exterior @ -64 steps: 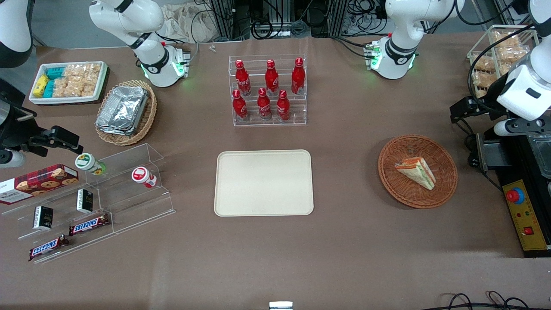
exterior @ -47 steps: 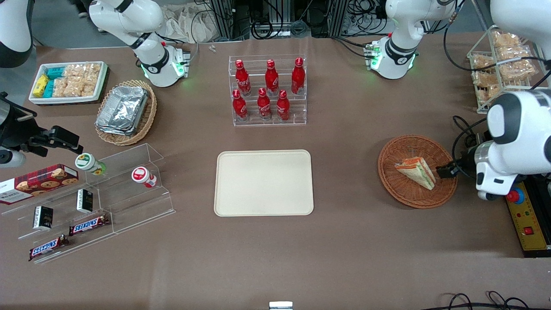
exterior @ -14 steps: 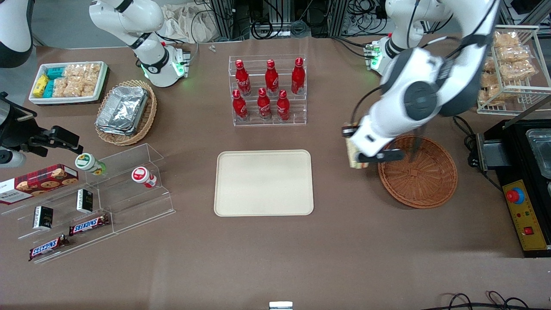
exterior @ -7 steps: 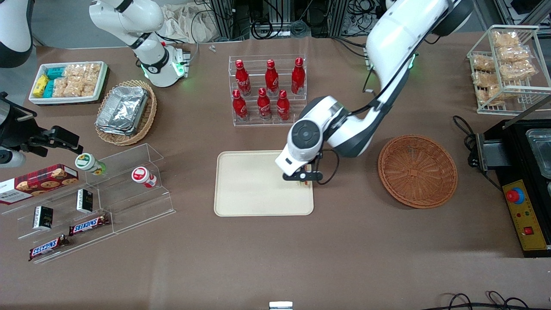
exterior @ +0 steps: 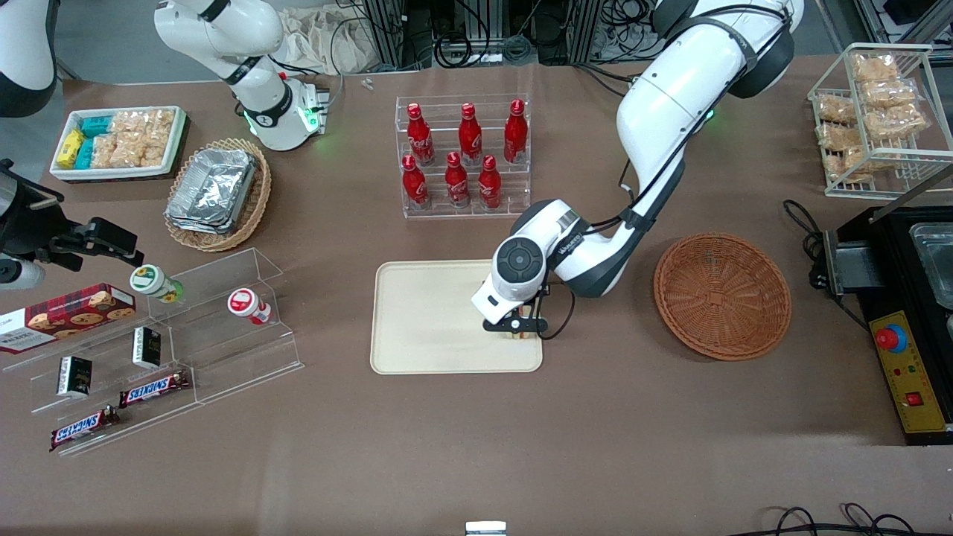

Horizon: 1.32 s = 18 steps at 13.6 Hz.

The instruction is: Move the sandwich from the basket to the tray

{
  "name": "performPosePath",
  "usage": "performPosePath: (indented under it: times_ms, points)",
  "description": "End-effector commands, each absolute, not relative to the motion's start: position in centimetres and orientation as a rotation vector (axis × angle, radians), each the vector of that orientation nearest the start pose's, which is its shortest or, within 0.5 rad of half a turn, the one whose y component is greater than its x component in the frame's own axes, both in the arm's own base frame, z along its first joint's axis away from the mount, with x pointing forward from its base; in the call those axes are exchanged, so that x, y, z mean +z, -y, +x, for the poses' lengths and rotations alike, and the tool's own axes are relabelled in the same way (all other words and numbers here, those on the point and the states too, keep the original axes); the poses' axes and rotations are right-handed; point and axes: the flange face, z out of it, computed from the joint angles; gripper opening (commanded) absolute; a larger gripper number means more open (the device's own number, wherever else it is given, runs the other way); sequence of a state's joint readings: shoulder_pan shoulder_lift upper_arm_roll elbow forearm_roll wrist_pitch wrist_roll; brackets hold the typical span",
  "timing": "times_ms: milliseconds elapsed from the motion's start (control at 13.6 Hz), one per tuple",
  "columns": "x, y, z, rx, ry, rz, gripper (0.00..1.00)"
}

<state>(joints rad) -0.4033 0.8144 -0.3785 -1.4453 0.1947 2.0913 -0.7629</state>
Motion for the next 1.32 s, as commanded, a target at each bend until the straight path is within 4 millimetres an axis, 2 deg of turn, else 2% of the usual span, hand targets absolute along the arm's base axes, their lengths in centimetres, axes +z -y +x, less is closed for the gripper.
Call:
performPosePath:
  times_ms: [0,74,147,221,368,441,662,809,1029,1103,1250]
  points:
    - [22.9,45.8,55.2,0.188,-0.025,-3.155,1.00]
    - [24.5,45.9,55.4,0.170,-0.005,-3.164,1.00]
    - [27.7,45.6,55.6,0.129,0.039,-3.166,1.00]
    - [31.4,43.9,56.3,0.115,0.080,-3.141,1.00]
    - [38.8,39.0,57.7,0.155,0.208,-3.143,1.00]
    - [42.3,37.8,57.3,0.159,0.238,-3.146,1.00]
    - [49.5,30.8,57.5,0.163,0.306,-3.098,1.00]
    - [52.6,26.1,57.8,0.171,0.272,-3.094,1.00]
    - [56.1,17.3,58.1,0.266,0.170,-3.137,1.00]
    - [57.2,15.5,57.7,0.276,0.144,-3.134,1.00]
    - [58.4,11.7,57.2,0.253,0.198,-3.111,1.00]
